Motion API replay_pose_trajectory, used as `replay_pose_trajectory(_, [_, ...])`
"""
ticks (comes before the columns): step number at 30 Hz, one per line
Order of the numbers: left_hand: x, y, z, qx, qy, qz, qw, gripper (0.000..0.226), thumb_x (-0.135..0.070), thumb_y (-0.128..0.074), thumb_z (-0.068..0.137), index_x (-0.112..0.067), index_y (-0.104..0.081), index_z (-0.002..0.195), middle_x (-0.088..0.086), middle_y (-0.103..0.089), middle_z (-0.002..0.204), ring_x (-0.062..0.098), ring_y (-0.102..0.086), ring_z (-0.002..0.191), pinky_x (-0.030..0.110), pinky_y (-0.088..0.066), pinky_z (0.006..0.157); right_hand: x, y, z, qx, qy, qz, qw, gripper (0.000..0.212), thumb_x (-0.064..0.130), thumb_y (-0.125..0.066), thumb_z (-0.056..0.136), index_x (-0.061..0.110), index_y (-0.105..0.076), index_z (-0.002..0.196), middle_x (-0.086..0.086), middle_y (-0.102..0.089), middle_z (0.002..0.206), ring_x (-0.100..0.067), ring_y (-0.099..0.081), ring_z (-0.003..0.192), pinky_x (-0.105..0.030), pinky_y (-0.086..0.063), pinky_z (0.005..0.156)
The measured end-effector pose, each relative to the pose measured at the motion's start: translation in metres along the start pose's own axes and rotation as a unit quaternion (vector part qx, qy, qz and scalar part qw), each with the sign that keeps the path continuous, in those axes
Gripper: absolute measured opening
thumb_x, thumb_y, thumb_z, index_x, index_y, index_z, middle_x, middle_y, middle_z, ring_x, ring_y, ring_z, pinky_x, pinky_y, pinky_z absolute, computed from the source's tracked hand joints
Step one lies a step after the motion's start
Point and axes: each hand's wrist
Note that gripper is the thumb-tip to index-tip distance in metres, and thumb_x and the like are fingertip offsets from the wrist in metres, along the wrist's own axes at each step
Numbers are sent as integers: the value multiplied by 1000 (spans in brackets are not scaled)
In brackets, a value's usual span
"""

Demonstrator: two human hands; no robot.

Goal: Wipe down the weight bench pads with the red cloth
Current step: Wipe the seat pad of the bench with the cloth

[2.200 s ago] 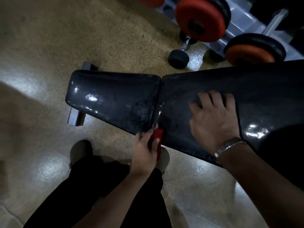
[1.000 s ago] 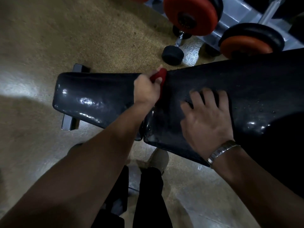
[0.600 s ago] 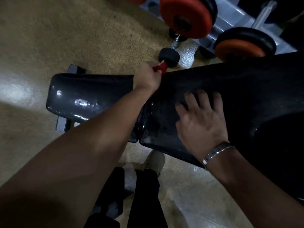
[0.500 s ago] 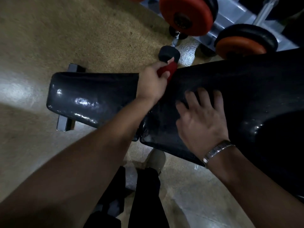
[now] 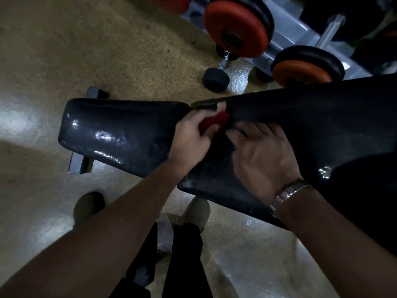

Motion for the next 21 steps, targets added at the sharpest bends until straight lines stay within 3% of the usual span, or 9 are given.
replay_pose_trajectory(3, [13,6,-4,-13,60,44,997,25,-16,-74,88,-21,-75,112,-1,-74,108,15,-70,104,36,-56,94,-13,11,-5,-19,7,-24,1000,27,17,-60,76,16,-72,101,-9,-68,113,-36,-58,103,-48,-40,91])
replay_pose_trajectory(6, [-7,-1,27,-36,107,42,993,29,-15,-72,91,-24,-75,118,-2,-76,114,15,-69,109,28,-55,96,-20,18,-11,-8,-18,-73,997,17,23,-66,77,16,-72,91,-9,-65,104,-37,-54,99,-48,-33,87])
replay_pose_trajectory(8, [-28,-9,37,-36,92,7,995,33,-13,-72,92,-24,-74,123,-4,-74,120,13,-66,114,23,-49,102,-19,17,-14,-9,-30,-86,996,13,25,-63,81,15,-71,87,-9,-64,102,-36,-54,97,-49,-33,87])
replay_pose_trajectory(13, [-23,-7,-2,-4,-22,16,1000,31,-10,-75,87,-16,-74,118,3,-72,114,19,-67,109,36,-53,99,-18,14,-20,-7,-33,-65,997,22,29,-54,87,15,-71,86,-10,-66,105,-36,-56,101,-50,-38,94])
replay_pose_trajectory(18, [-13,-4,23,-34,90,50,994,34,-14,-71,93,-23,-72,126,1,-74,117,18,-68,111,27,-54,96,-21,13,-22,-3,-26,-58,998,21,27,-56,86,13,-72,88,-10,-66,106,-36,-56,104,-52,-39,97])
replay_pose_trajectory(21, [-32,-14,51,-12,74,22,997,33,-19,-70,94,-29,-72,125,-2,-74,119,16,-67,113,24,-51,98,-19,10,-22,-13,-37,-57,998,20,26,-59,85,12,-72,88,-11,-66,105,-37,-55,103,-52,-37,99])
Point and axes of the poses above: each hand's wrist, its own z-axis towards the middle knuckle, its own y-axis out of the back of the hand, x = y × z
